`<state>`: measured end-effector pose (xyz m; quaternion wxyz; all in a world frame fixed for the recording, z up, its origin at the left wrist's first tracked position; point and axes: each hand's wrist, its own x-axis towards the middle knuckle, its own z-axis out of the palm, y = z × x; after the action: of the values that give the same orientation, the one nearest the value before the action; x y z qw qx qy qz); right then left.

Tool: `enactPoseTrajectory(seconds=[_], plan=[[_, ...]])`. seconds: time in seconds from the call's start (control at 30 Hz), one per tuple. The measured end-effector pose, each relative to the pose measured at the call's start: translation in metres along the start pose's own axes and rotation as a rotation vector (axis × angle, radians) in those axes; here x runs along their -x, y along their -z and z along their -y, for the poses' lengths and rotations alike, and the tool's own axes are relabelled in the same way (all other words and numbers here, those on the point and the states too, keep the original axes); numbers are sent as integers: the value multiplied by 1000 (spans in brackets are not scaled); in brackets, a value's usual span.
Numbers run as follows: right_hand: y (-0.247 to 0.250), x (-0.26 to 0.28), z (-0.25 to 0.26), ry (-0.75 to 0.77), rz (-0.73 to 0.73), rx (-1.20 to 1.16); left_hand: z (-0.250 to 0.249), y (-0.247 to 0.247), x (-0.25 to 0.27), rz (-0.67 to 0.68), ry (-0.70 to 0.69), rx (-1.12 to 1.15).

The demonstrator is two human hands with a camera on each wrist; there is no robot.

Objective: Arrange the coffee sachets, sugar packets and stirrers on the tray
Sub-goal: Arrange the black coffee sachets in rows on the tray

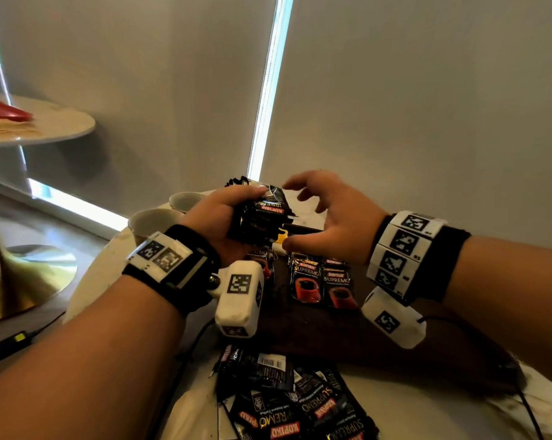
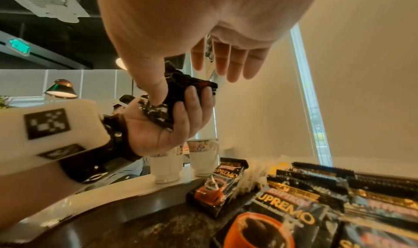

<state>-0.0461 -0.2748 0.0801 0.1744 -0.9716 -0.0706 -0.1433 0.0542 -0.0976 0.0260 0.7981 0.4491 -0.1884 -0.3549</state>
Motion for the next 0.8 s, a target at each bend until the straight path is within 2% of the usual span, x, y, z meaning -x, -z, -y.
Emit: enactPoseTrajectory(seconds=[0.1,0.3,0.7,0.8], plan=[[-1,5,9,95,-7,16,1,-2,0,22,-11,8],[-7,8,9,133,-132,-5,1,-3,4,17,-3,-5],[-7,7,6,258,-139,86,-1,1,-2,-8,73,42],[-4,10,7,176,-165,25,-1,0,-2,-12,52,66]])
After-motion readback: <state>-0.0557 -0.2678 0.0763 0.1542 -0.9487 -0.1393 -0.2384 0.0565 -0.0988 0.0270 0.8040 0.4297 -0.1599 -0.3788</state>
